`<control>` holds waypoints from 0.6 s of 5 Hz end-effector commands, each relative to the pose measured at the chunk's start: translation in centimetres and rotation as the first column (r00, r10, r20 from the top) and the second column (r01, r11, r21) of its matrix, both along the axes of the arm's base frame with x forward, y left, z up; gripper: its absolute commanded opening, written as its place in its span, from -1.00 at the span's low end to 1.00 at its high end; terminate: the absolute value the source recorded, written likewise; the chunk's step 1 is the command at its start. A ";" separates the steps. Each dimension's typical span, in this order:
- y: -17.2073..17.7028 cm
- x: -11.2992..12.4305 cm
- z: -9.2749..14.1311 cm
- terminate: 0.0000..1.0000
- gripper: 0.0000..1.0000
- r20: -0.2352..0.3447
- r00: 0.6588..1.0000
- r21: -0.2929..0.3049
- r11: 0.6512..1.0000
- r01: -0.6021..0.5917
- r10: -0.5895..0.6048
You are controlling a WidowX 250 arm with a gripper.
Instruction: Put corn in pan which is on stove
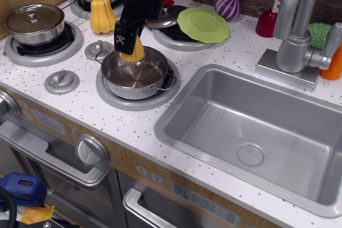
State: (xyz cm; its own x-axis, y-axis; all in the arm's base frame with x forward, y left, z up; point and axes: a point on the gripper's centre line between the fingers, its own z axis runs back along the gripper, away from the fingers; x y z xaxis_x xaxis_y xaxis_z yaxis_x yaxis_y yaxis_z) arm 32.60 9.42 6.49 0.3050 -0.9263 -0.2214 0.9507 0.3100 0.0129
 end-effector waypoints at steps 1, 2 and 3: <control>0.6 0.1 2.3 -1.00 1.00 0.082 0.996 0.004 1.000 -0.020 0.019; 0.6 0.1 2.3 -1.00 1.00 0.082 0.996 0.004 1.000 -0.020 0.019; 0.6 0.1 2.3 1.00 1.00 0.082 0.996 0.004 1.000 -0.020 0.019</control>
